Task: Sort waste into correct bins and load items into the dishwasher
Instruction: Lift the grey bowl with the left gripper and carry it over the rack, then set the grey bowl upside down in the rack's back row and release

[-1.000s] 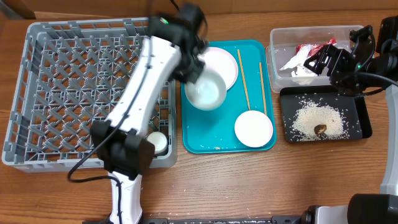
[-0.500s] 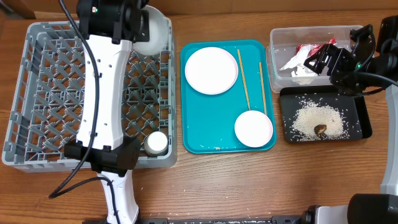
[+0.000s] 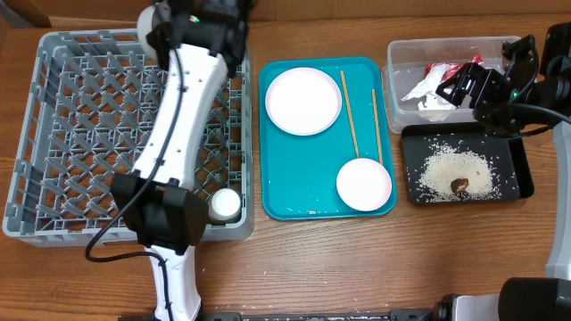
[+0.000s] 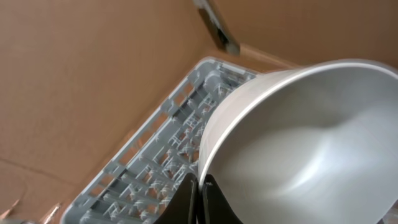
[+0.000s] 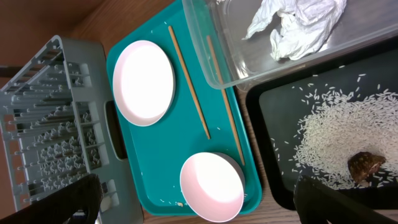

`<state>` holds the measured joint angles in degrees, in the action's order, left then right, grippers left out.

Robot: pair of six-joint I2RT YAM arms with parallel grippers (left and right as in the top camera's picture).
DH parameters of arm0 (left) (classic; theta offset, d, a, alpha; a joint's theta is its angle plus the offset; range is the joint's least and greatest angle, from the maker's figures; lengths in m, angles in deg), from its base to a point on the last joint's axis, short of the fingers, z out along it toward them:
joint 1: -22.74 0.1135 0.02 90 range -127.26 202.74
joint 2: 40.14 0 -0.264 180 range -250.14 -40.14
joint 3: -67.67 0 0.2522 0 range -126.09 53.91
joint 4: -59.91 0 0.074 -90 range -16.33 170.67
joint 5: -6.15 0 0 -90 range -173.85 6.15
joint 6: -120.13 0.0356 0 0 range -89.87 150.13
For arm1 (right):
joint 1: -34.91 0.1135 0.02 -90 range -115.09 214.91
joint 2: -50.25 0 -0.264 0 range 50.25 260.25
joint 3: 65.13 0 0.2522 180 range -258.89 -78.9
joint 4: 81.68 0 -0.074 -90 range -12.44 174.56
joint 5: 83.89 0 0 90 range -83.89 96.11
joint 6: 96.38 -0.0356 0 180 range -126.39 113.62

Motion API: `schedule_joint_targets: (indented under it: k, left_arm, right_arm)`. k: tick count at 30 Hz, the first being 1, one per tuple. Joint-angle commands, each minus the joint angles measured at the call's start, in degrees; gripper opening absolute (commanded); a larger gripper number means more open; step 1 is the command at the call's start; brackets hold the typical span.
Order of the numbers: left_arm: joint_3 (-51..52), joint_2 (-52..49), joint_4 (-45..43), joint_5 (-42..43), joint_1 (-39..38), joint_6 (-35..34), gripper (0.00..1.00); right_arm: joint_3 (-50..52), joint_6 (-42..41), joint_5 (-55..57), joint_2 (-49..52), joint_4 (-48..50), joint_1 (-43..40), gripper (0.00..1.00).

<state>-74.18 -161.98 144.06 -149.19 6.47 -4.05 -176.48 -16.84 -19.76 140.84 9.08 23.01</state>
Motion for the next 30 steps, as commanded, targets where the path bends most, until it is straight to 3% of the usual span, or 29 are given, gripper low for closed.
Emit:
schedule_joint_targets:
  k: [1,10,19,30]
  left_arm:
    - [7.6,0.2,-7.7,-11.4,-2.2,-2.6,0.04]
    - [19.4,0.2,-25.1,-10.1,-2.1,5.2,0.04]
    - [20.7,-2.5,-28.1,-9.2,-2.3,6.1,0.04]
    - [20.7,-8.9,-37.6,-10.3,-2.9,18.2,0.04]
  right_arm:
    - [0.1,0.5,0.3,0.0,0.3,0.3,1.0]
    - [0.1,0.5,0.3,0.0,0.3,0.3,1.0]
    - [0.1,0.5,0.3,0.0,0.3,0.3,1.0]
    - [0.1,0.5,0.3,0.0,0.4,0.3,1.0]
